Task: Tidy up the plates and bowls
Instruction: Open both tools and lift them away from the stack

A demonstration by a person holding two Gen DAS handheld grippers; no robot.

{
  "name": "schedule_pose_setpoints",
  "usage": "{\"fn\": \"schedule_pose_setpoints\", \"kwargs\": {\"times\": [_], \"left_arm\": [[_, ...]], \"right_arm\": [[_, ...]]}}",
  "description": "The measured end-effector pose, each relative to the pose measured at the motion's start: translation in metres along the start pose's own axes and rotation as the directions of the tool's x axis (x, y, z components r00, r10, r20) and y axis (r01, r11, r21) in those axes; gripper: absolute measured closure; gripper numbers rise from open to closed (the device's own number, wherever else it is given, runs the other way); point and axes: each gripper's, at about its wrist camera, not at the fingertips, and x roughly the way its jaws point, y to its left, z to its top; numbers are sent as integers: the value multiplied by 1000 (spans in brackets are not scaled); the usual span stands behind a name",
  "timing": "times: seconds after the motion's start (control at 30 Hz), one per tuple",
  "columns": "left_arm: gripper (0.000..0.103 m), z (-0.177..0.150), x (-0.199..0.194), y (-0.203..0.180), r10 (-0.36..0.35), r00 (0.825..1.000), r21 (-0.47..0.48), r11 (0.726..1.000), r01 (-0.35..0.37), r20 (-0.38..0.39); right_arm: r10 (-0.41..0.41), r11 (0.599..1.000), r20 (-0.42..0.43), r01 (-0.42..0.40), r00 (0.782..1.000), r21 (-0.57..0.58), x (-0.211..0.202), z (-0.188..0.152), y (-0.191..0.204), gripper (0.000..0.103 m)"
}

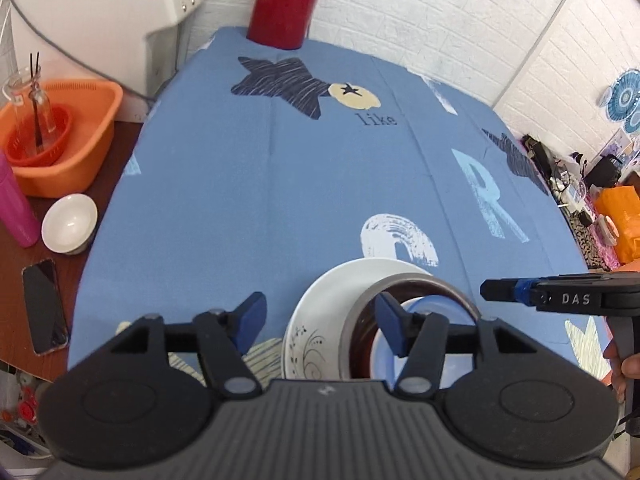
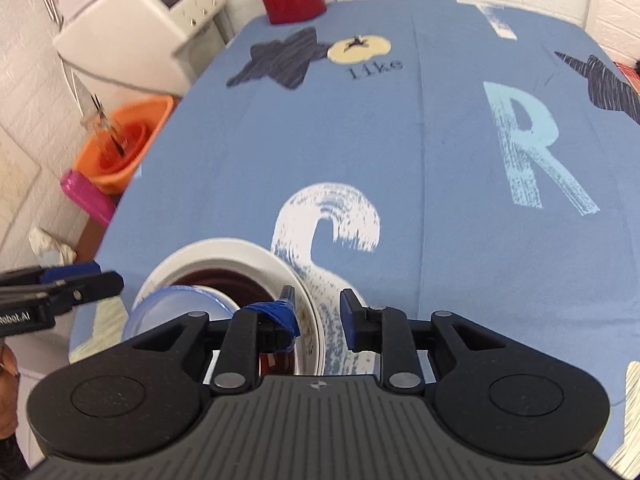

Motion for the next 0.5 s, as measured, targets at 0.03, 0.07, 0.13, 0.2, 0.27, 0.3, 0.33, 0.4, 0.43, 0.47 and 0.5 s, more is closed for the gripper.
{"fn": "schedule_pose_setpoints", "kwargs": {"times": [0.03,0.07,0.13,0.2,0.27,0.3,0.33,0.4,0.43,0.47,0.5], "left_arm": [[44,-1,-1,0,-11,1000,-10,1000,11,9],[44,-3,-2,0,-20,1000,-14,1000,20,17],[44,-10,-6,2,-28,999,-27,999,29,33],[44,-17,-9,4,-41,998,-43,998,43,50],[44,-23,-11,7,-49,997,-46,998,53,67],[43,-26,-13,8,-44,996,-46,998,47,76],[43,-29,-14,10,-33,996,-47,998,38,87],[43,-36,-19,13,-12,993,-45,999,17,115],[43,-40,-20,15,3,992,-50,999,3,124],[43,-44,-23,17,16,991,-61,998,-8,132],[43,-48,-25,19,19,989,-66,998,-10,144]], "right_arm": [[14,1000,25,-14,1000,5,-5,-2,-3,96],[18,1000,44,-18,999,-10,-9,-5,-5,96],[-9,997,93,16,996,-71,-20,-17,-11,95],[5,995,126,8,992,-101,-28,-38,-20,94],[54,997,183,-45,982,-57,-34,-62,-32,93],[81,996,198,-74,977,-43,-36,-74,-36,93],[93,996,208,-87,974,-36,-36,-84,-38,92],[107,994,256,-108,961,-12,-39,-103,-41,91],[118,992,280,-125,953,9,-40,-111,-43,91],[127,989,304,-144,944,36,-40,-118,-46,90],[133,983,336,-166,933,73,-41,-125,-50,89]]}}
